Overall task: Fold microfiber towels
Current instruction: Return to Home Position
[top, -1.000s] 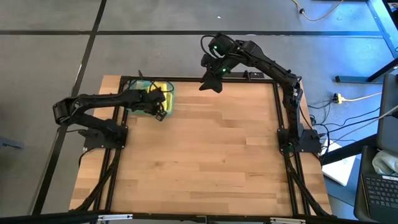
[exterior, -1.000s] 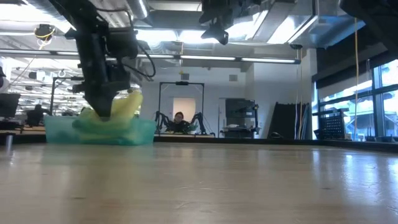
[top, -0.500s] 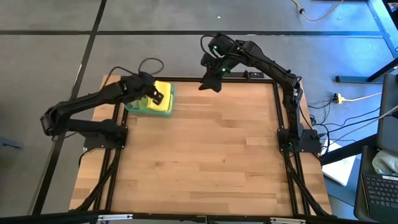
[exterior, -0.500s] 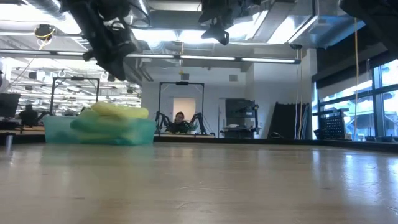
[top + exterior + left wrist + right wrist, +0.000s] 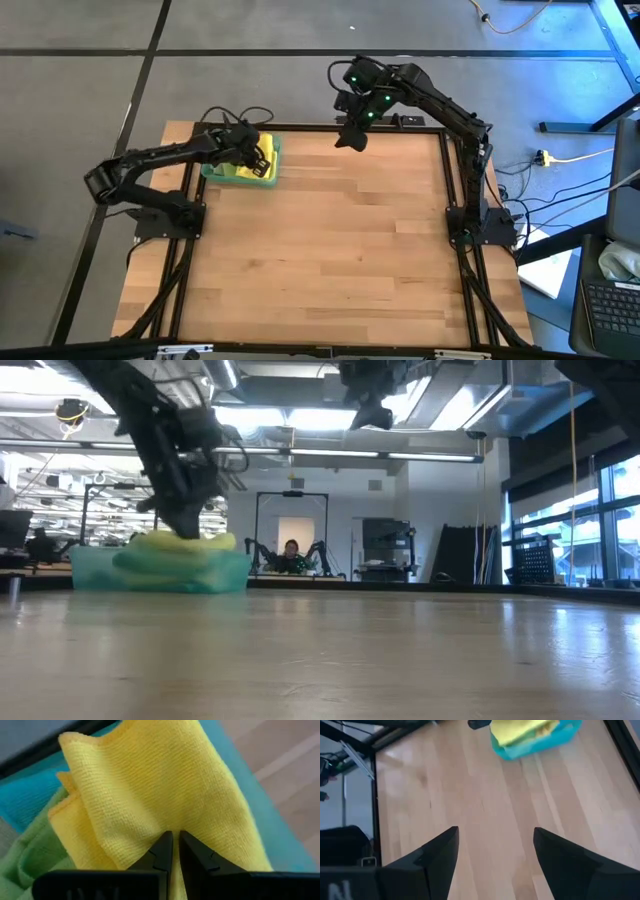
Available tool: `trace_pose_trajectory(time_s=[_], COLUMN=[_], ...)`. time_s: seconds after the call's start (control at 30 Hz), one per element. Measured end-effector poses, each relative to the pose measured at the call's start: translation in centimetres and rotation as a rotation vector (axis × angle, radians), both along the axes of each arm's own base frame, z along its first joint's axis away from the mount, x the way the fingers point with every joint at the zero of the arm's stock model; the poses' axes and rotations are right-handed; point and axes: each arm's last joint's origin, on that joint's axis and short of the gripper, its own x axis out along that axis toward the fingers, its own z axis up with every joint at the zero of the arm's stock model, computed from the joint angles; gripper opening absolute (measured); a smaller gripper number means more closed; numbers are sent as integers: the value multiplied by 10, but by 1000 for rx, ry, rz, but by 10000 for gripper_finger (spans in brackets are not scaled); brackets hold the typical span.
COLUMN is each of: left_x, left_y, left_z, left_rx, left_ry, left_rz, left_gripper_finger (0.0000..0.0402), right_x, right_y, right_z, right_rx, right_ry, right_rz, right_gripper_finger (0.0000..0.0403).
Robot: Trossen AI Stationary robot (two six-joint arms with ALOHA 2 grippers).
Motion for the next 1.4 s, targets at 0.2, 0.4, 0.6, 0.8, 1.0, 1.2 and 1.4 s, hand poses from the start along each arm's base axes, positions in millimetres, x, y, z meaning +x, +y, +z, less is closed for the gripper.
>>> trace_pose_trajectory(time_s=[0.2, 0.4, 0.6, 0.8, 1.0, 1.2, 1.4], left_x=[5, 3, -13, -30, -43, -58, -75], left_y=[5, -3, -38, -85, -123, -145, -157], left_z=[-2, 57, 120, 156, 164, 166, 136], left_rx=[-4, 96, 166, 164, 126, 118, 112], left_ry=[-11, -220, -634, -928, -992, -1033, -1092], left_rz=[10, -42, -212, -349, -385, -372, -309], left_gripper_finger=[25, 25, 25, 25, 7, 1, 0], right_x=[-9, -23, -51, -62, -70, -111, -167], right_y=[4, 10, 21, 27, 35, 60, 86], right_z=[9, 26, 55, 55, 12, -44, -103], right_rx=[-8, -65, -182, -162, -36, 59, 191], right_ry=[-9, -33, -76, -65, -97, -243, -513], right_rz=[-2, -32, -97, -102, -116, -276, -539], right_gripper_finger=[257, 257, 235, 186, 117, 32, 14])
